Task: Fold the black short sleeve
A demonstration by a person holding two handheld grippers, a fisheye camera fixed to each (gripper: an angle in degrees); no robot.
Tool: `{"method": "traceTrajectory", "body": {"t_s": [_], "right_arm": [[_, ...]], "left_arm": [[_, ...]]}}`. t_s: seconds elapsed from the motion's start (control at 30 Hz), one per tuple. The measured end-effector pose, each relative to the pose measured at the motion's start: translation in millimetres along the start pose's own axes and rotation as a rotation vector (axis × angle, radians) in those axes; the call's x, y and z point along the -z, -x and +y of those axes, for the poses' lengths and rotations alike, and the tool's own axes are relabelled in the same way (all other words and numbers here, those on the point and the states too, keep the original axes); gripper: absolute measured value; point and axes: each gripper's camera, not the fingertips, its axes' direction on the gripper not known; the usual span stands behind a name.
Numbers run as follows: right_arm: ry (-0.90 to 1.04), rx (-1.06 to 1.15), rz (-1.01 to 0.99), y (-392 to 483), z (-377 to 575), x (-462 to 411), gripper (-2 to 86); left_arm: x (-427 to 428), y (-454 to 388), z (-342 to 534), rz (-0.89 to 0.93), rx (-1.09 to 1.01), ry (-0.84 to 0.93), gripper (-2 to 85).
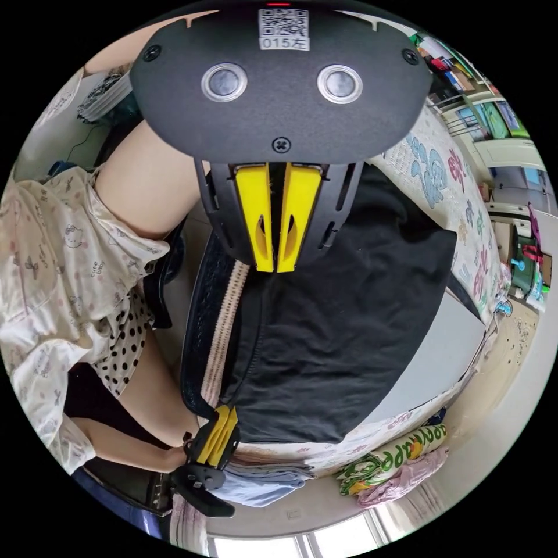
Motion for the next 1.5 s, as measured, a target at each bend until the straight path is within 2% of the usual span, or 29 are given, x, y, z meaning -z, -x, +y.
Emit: {"method": "traceTrajectory", "body": {"t_s": [0.13,0.27,0.33,0.4,0.47,0.53,0.6,0.7,0.83,0.9,1.07,1.27,1.33,1.4,1.5], "right_arm": [[0.002,-0.022,-0.052,-33,-36,18,-0.3],[0.011,-0.052,0.09,-102,-132,58,0.0],[-0.023,-0.128,0.349,-171,-235,90,0.7],[-0.153,-0.257,0.511,-224,-313,127,1.9],[-0.329,-0.401,0.564,-257,-362,164,3.9],[-0.478,-0.453,0.484,-260,-382,178,5.3],[-0.464,-0.37,0.381,-246,-381,158,5.7],[-0.342,-0.236,0.222,-212,-347,85,6.4],[-0.13,-0.156,0.14,-178,-324,-23,9.7],[-0.094,-0.128,0.082,-161,-334,-45,10.9],[-0.121,-0.079,0.207,-120,-388,-56,11.2],[-0.056,-0.035,0.245,-95,-487,-74,11.2],[-0.049,-0.087,0.211,-102,-517,-73,6.8],[-0.06,-0.107,0.232,-104,-539,-61,2.9],[-0.073,-0.228,0.222,-128,-578,-16,1.7]], "left_arm": [[12,59,2,0.093,0.043,-0.077,0.8],[45,187,-32,0.129,0.106,-0.118,0.6],[66,258,-60,-0.006,0.202,-0.156,0.8],[97,352,-88,-0.221,0.46,-0.298,1.2],[112,393,-88,-0.322,0.666,-0.424,1.9],[112,394,-75,-0.359,0.742,-0.55,3.3],[80,366,-48,-0.344,0.715,-0.595,5.2],[-2,318,-10,-0.203,0.537,-0.409,6.3],[-92,265,44,-0.091,0.508,-0.315,7.2],[-133,233,48,-0.021,0.446,-0.261,8.8],[-177,181,39,-0.154,0.331,-0.188,10.2],[-211,168,64,-0.097,0.333,-0.171,10.3],[-215,166,79,-0.097,0.342,-0.172,8.8],[-220,175,104,0.001,0.385,-0.197,4.5],[-206,210,155,0.133,0.481,-0.284,2.1]]}}
